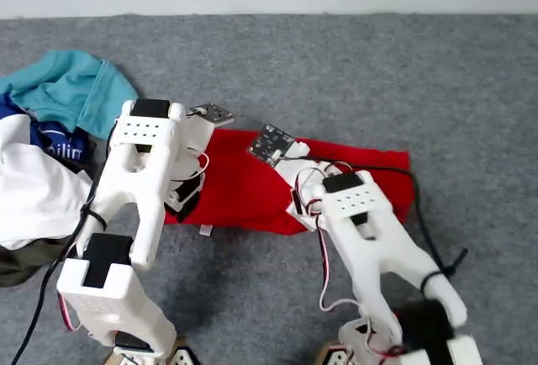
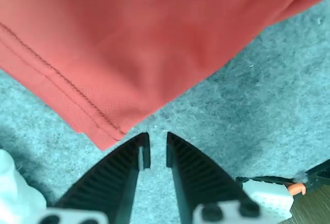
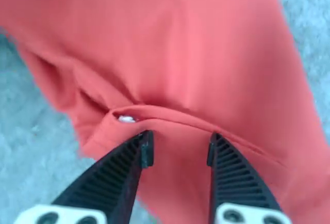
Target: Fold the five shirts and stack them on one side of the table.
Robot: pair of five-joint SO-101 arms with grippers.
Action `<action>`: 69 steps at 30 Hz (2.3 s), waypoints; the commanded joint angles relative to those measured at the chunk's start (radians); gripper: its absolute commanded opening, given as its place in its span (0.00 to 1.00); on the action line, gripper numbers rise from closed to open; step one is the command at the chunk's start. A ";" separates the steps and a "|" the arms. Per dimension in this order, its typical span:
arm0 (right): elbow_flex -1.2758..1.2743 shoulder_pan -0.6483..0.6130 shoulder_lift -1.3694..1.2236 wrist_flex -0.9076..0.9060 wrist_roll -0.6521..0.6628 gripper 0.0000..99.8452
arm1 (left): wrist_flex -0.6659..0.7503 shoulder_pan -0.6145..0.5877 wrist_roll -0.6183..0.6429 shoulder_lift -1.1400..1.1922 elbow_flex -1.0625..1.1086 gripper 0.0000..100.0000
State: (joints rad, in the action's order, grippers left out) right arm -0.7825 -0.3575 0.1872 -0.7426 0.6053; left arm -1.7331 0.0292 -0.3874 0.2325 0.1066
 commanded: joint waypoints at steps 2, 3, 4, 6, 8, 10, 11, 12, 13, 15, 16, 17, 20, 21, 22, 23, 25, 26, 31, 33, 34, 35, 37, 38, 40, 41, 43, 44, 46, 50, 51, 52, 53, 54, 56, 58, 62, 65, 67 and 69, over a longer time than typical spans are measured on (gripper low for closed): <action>0.014 -0.004 -0.088 0.108 -0.008 0.19 | -0.018 0.008 -0.008 -0.049 -0.004 0.06; 0.014 -0.004 -0.114 0.113 -0.003 0.19 | -0.018 0.008 -0.008 -0.049 -0.004 0.06; 0.014 0.001 -0.140 0.125 -0.003 0.19 | -0.018 0.008 -0.008 -0.049 -0.004 0.06; 0.012 0.004 -0.193 0.165 -0.003 0.19 | -0.018 0.008 -0.008 -0.049 -0.004 0.06; 0.032 -0.001 -0.214 0.168 -0.002 0.19 | -0.018 0.008 -0.008 -0.049 -0.004 0.06; 0.060 -0.002 -0.211 0.131 -0.005 0.19 | -0.018 0.006 -0.008 -0.049 -0.004 0.06; 0.077 -0.004 -0.199 0.094 -0.005 0.19 | -0.018 0.006 -0.008 -0.049 -0.004 0.06; 0.095 -0.005 -0.180 0.054 -0.005 0.19 | -0.018 0.006 -0.008 -0.049 -0.004 0.06; 0.112 -0.005 -0.157 0.015 -0.006 0.19 | -0.018 0.003 -0.008 -0.049 -0.004 0.06; 0.147 0.002 -0.094 -0.068 -0.008 0.19 | -0.015 -0.003 -0.006 -0.049 -0.007 0.06; 0.166 0.005 -0.059 -0.111 -0.009 0.19 | -0.006 -0.003 -0.005 -0.051 -0.008 0.06; 0.180 0.010 -0.019 -0.154 -0.009 0.19 | -0.002 -0.005 -0.003 -0.057 -0.010 0.06; 0.221 0.038 0.088 -0.277 -0.011 0.19 | -0.002 -0.023 0.006 -0.058 -0.042 0.06; 0.230 0.054 0.120 -0.312 -0.011 0.19 | -0.003 -0.037 0.029 -0.058 -0.062 0.06; 0.241 0.073 0.148 -0.348 -0.011 0.19 | -0.003 -0.054 0.057 -0.058 -0.090 0.06; 0.252 0.093 0.173 -0.383 -0.011 0.19 | -0.003 -0.075 0.081 -0.058 -0.122 0.06; 0.273 0.137 0.213 -0.453 -0.011 0.19 | -0.003 -0.127 0.135 -0.058 -0.189 0.06; 0.281 0.159 0.225 -0.486 -0.011 0.19 | -0.003 -0.155 0.166 -0.058 -0.220 0.06; 0.284 0.229 0.240 -0.553 -0.011 0.19 | 0.025 -0.276 0.338 -0.040 -0.260 0.06; 0.284 0.228 0.239 -0.564 -0.011 0.19 | 0.054 -0.305 0.387 -0.008 -0.266 0.07; 0.284 0.223 0.240 -0.568 -0.011 0.19 | 0.072 -0.310 0.408 0.014 -0.266 0.08; 0.284 0.223 0.243 -0.568 -0.011 0.19 | 0.083 -0.310 0.420 0.041 -0.266 0.11; 0.284 0.223 0.246 -0.564 -0.011 0.19 | 0.089 -0.290 0.425 0.098 -0.268 0.17; 0.284 0.223 0.246 -0.565 -0.011 0.19 | 0.092 -0.281 0.425 0.124 -0.268 0.20; 0.284 0.223 0.245 -0.568 -0.011 0.19 | 0.091 -0.265 0.425 0.170 -0.294 0.25; 0.282 0.225 0.243 -0.568 -0.011 0.19 | 0.091 -0.261 0.427 0.196 -0.317 0.25; 0.282 0.228 0.240 -0.568 -0.011 0.19 | 0.094 -0.258 0.428 0.238 -0.375 0.25; 0.282 0.228 0.240 -0.568 -0.011 0.19 | 0.094 -0.256 0.428 0.261 -0.404 0.25; 0.282 0.226 0.239 -0.568 -0.011 0.19 | 0.094 -0.255 0.430 0.315 -0.464 0.25; 0.282 0.228 0.239 -0.568 -0.011 0.19 | 0.089 -0.259 0.473 0.459 -0.565 0.25; 0.282 0.229 0.239 -0.568 -0.011 0.19 | 0.089 -0.262 0.503 0.497 -0.595 0.25; 0.282 0.229 0.239 -0.568 -0.011 0.19 | 0.089 -0.267 0.531 0.531 -0.627 0.25; 0.279 0.229 0.239 -0.568 -0.011 0.18 | 0.087 -0.272 0.549 0.568 -0.664 0.25; 0.269 0.229 0.243 -0.567 -0.011 0.18 | 0.084 -0.273 0.562 0.603 -0.696 0.25; 0.242 0.225 0.246 -0.559 -0.011 0.18 | 0.046 -0.269 0.566 0.671 -0.757 0.25; 0.222 0.223 0.246 -0.559 -0.011 0.18 | 0.000 -0.255 0.566 0.741 -0.812 0.25; 0.209 0.223 0.246 -0.559 -0.011 0.18 | -0.023 -0.230 0.569 0.824 -0.883 0.21; 0.209 0.223 0.248 -0.559 -0.011 0.18 | -0.023 -0.212 0.569 0.827 -0.877 0.11; 0.209 0.223 0.248 -0.561 -0.011 0.18 | -0.023 -0.204 0.569 0.830 -0.863 0.02; 0.209 0.223 0.248 -0.561 -0.011 0.18 | -0.023 -0.206 0.569 0.830 -0.860 0.02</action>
State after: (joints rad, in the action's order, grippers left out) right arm -0.5800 -0.1412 0.3913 -1.3042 0.6053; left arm -1.7423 -0.1626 0.1695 1.0180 -0.7725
